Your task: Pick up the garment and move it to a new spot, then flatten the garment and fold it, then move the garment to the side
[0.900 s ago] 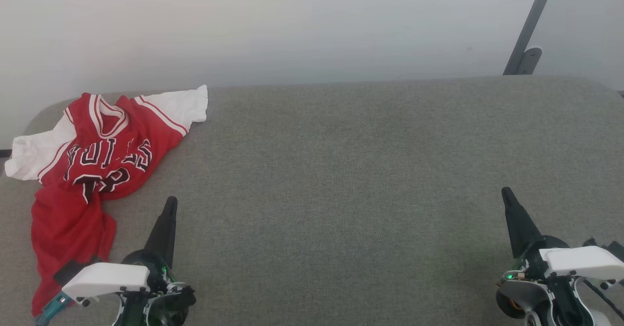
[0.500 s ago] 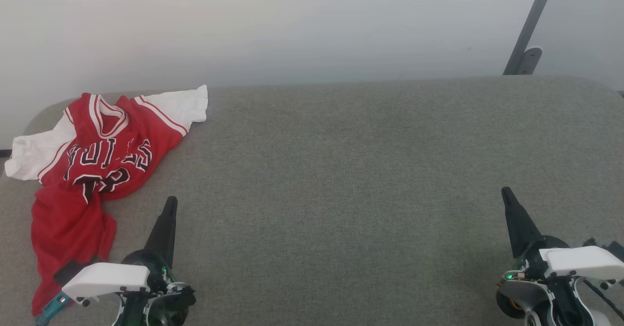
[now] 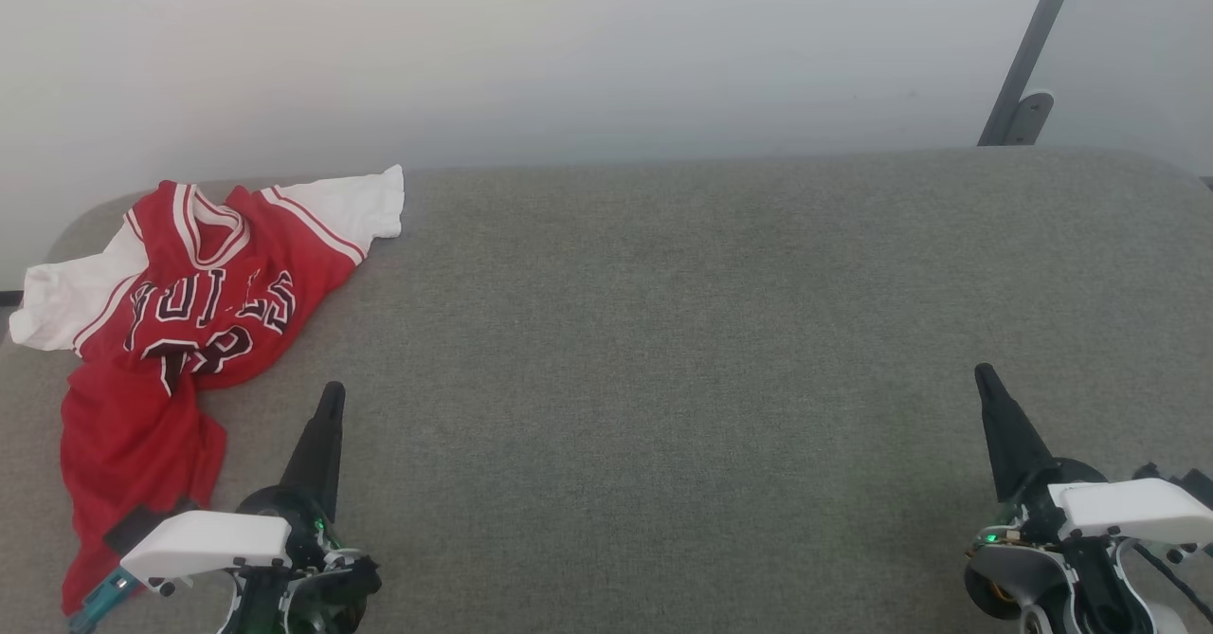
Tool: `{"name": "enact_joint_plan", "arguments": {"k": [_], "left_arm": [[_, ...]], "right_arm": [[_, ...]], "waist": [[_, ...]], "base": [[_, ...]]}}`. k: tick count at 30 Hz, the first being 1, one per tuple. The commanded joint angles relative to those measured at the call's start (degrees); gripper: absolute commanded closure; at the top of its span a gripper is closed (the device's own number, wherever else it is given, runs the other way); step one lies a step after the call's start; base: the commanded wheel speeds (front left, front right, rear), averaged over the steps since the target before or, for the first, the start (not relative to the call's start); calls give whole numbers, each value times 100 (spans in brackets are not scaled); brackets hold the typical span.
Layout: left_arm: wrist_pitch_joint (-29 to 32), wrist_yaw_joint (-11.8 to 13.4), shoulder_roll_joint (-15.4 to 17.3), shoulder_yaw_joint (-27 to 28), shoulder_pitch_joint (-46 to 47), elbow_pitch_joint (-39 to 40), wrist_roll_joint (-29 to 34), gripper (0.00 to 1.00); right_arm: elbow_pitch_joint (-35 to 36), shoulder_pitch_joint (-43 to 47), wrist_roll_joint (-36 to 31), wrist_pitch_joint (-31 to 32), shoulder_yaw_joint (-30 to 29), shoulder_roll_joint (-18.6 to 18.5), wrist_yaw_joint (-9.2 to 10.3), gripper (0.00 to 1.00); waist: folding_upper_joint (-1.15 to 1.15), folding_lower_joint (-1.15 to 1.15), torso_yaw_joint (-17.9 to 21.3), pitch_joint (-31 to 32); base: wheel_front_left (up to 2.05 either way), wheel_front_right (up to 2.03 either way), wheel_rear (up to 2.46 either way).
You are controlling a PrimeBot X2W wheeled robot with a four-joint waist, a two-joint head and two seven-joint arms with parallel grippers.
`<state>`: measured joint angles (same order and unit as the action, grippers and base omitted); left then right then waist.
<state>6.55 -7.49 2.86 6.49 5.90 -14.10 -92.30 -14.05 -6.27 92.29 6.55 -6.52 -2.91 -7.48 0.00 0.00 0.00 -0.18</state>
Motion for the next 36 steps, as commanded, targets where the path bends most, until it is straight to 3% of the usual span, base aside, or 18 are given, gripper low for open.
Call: {"name": "enact_joint_plan", "arguments": {"k": [1,5,6,23,29,36], "left_arm": [[11,0,-12,1,69,7,-22,100],[11,0,-12,2,69,7,-22,100],[-1,0,0,-1,0,-1,0,0],[-319,43,5,-142,-244,112,113,0],[-503,131,107,-222,-270,235,483,0],[-695,316,276,-320,-305,318,1334,0]], "right_arm": [[14,22,25,6,-3,18,-2,100],[14,22,25,6,-4,18,-2,100],[-1,0,-1,-1,0,0,0,0],[-143,75,-320,-372,342,2,0,0],[-212,-9,-859,-528,441,-44,0,0],[-317,-105,-1831,-698,531,-110,-1,0]], "waist": [[0,0,0,0],[0,0,0,0],[0,0,0,0],[0,0,18,1],[0,0,31,5],[0,0,44,13]], "base": [[0,0,0],[0,0,0],[0,0,0],[0,0,0],[0,0,0],[0,0,0]]}}
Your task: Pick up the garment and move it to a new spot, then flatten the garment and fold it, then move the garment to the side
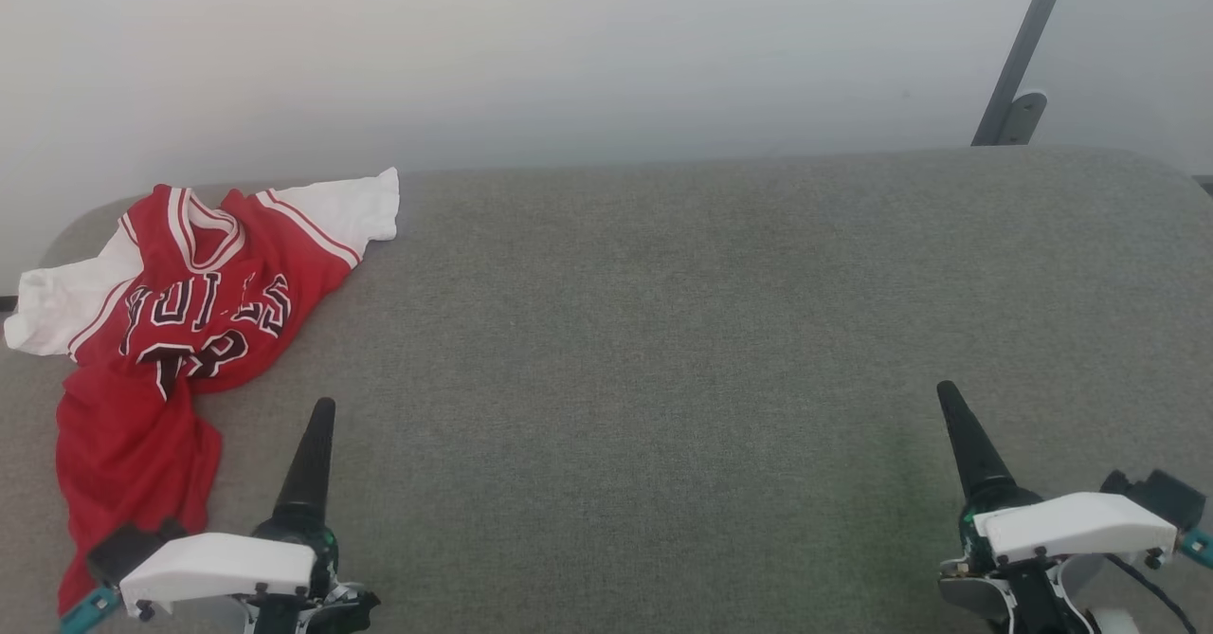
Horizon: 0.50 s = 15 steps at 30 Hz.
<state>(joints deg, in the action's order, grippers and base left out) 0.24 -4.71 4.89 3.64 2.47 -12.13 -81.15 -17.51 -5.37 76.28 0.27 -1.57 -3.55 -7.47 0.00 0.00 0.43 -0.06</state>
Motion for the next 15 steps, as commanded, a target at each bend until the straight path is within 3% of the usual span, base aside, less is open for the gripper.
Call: {"name": "enact_joint_plan", "arguments": {"k": [1,15], "left_arm": [[-87,67,90,-47,33,129,354,0],[-386,165,310,-150,-54,216,2245,0]], "right_arm": [[7,-206,-369,-94,46,-51,-2,0],[-94,-325,-1973,-217,24,-84,-2,0]], "waist": [[0,0,3,3],[0,0,28,29]], "base": [[0,0,0],[0,0,0]]}}
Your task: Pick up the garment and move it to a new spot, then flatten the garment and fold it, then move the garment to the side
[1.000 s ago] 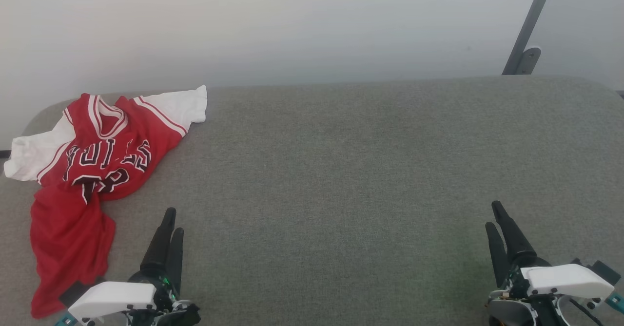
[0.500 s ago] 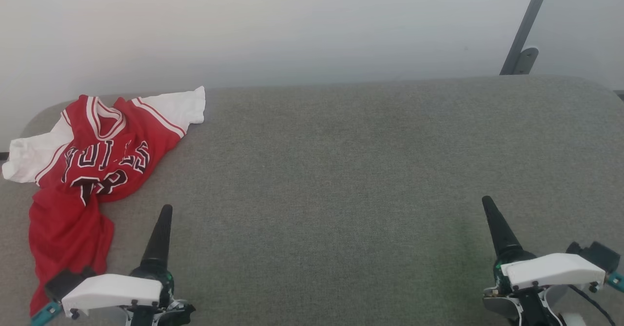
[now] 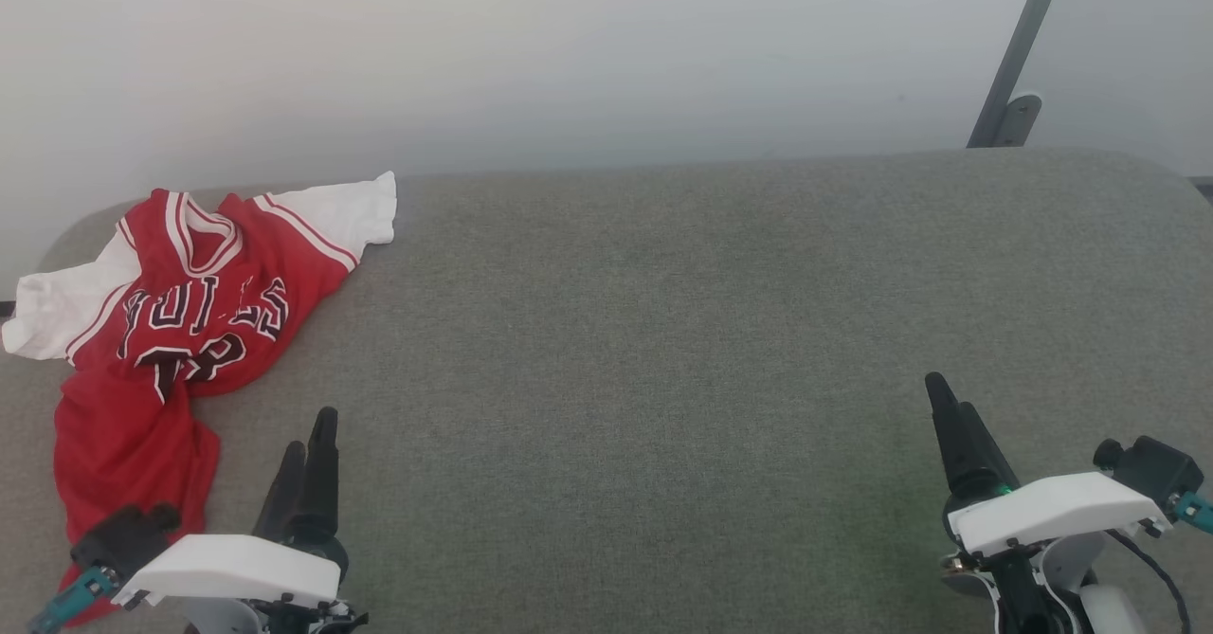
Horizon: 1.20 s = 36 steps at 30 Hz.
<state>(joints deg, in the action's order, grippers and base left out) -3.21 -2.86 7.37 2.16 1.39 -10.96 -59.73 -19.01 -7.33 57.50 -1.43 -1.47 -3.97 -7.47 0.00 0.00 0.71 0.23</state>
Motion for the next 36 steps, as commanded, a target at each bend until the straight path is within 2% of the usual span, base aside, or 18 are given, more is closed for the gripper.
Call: {"name": "enact_joint_plan", "arguments": {"k": [1,21,36], "left_arm": [[-65,-30,64,6,53,102,204,0],[-420,-355,-69,251,30,75,1680,0],[-628,-444,-61,284,-25,123,2469,0]], "right_arm": [[61,-134,-179,-52,12,-45,-2,0],[113,-164,-1518,-284,22,-76,-2,0],[104,-187,-2324,-528,-26,-64,-2,0]], "waist": [[0,0,1,1],[0,0,47,-1],[0,0,57,-2]], "base": [[0,0,0],[0,0,0],[0,0,0]]}}
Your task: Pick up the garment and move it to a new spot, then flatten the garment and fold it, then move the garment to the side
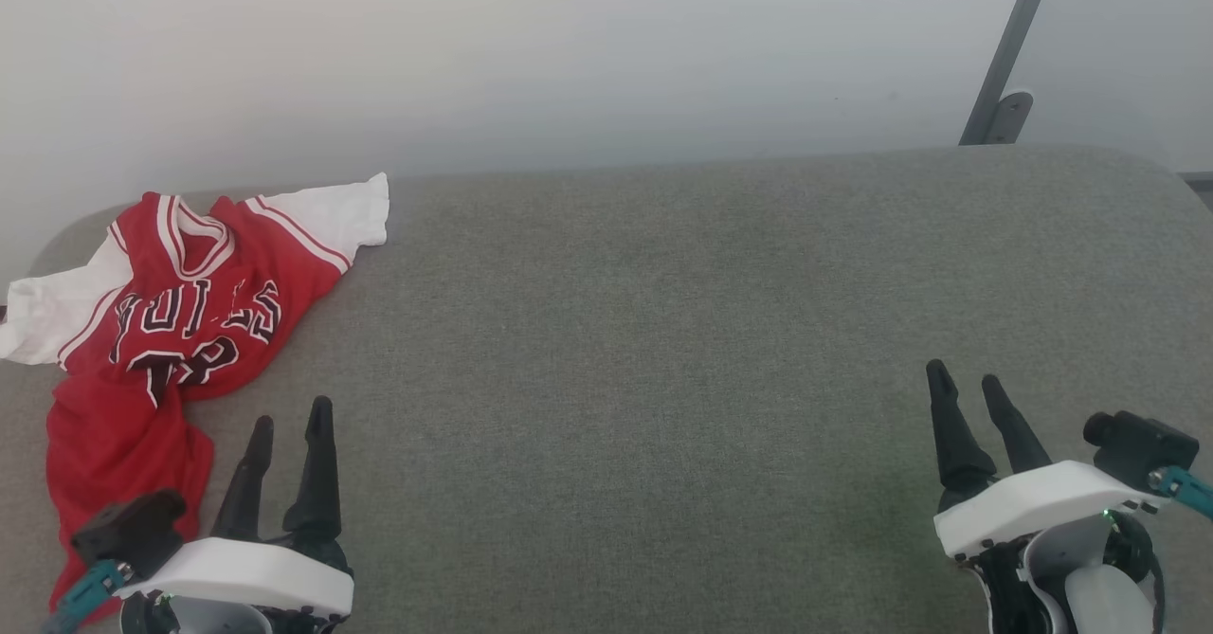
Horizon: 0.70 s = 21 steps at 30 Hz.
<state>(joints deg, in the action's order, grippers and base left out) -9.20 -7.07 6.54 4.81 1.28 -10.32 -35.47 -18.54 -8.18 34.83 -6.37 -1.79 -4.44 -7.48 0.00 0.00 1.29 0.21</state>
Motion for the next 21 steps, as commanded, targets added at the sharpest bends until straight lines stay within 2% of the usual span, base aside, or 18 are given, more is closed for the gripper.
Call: {"name": "enact_joint_plan", "arguments": {"k": [1,21], "left_arm": [[-66,-30,26,15,-23,76,144,0],[-309,-45,155,-120,-103,146,889,0]], "right_arm": [[52,-101,-160,-55,10,-17,-1,0],[89,-153,-1092,-266,1,-5,-2,0]], "waist": [[0,0,1,2],[0,0,54,15]], "base": [[0,0,0],[0,0,0]]}}
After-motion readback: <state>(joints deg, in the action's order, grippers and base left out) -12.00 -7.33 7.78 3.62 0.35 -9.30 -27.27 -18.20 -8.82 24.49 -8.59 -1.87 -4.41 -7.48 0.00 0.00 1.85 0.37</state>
